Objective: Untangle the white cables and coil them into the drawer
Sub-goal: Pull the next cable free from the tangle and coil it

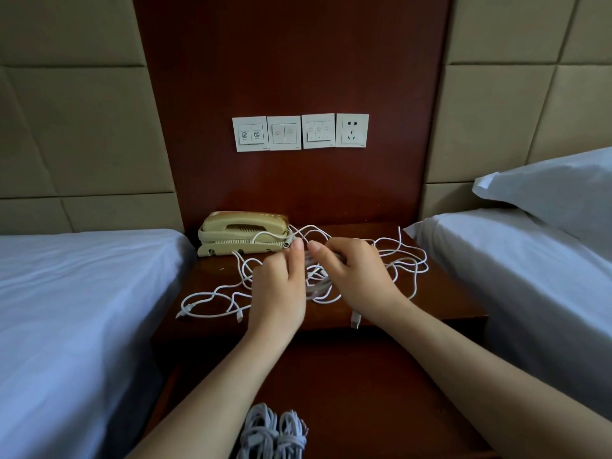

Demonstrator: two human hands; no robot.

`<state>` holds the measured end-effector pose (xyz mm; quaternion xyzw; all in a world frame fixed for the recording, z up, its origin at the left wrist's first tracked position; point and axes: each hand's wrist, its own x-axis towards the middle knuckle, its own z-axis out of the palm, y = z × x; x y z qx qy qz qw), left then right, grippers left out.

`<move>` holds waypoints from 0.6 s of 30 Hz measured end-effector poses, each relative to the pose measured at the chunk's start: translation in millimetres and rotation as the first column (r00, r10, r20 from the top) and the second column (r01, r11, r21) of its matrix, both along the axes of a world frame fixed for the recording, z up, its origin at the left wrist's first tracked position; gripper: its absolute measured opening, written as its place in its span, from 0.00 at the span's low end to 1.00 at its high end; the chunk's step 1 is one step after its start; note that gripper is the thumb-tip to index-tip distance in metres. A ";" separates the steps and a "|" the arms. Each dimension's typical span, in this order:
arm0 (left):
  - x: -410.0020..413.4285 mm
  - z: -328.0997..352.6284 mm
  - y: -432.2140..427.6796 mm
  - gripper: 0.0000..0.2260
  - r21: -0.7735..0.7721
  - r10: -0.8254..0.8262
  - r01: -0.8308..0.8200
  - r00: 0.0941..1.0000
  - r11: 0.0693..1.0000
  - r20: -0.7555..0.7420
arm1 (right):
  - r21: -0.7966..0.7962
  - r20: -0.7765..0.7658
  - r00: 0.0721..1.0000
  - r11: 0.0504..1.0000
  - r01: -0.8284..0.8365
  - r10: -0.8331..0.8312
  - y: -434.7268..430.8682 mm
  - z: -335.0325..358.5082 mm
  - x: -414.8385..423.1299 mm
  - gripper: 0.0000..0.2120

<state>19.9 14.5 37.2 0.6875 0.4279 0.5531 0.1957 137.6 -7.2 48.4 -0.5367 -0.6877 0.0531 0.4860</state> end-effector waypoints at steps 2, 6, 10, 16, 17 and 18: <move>-0.7 2.2 1.5 0.24 0.047 0.014 -0.014 1.000 0.999 0.004 | 0.007 -0.054 0.998 1.000 -0.012 0.012 -1.8 2.8 -2.9 0.22; -2.8 4.7 3.8 0.26 0.069 -0.021 0.018 0.999 0.997 0.038 | -0.014 -0.110 0.992 0.998 -0.059 0.057 -5.0 8.4 -1.3 0.21; -6.0 7.5 4.3 0.21 -0.046 -0.100 0.102 0.994 0.994 0.044 | -0.041 -0.089 0.994 0.997 -0.071 0.067 -3.7 12.7 10.9 0.18; -7.6 8.3 4.6 0.19 -0.199 -0.286 0.309 0.948 0.930 0.138 | -0.021 0.031 0.997 0.998 -0.064 0.065 -2.0 16.1 27.0 0.19; -6.2 8.3 3.6 0.21 -0.199 -0.312 0.335 0.940 0.921 0.140 | -0.014 0.013 0.999 0.999 -0.052 0.052 -1.0 15.7 27.4 0.19; -4.5 8.0 3.5 0.22 -0.183 -0.329 0.349 0.935 0.919 0.131 | -0.011 -0.007 0.999 0.999 -0.042 0.042 0.3 15.1 27.5 0.19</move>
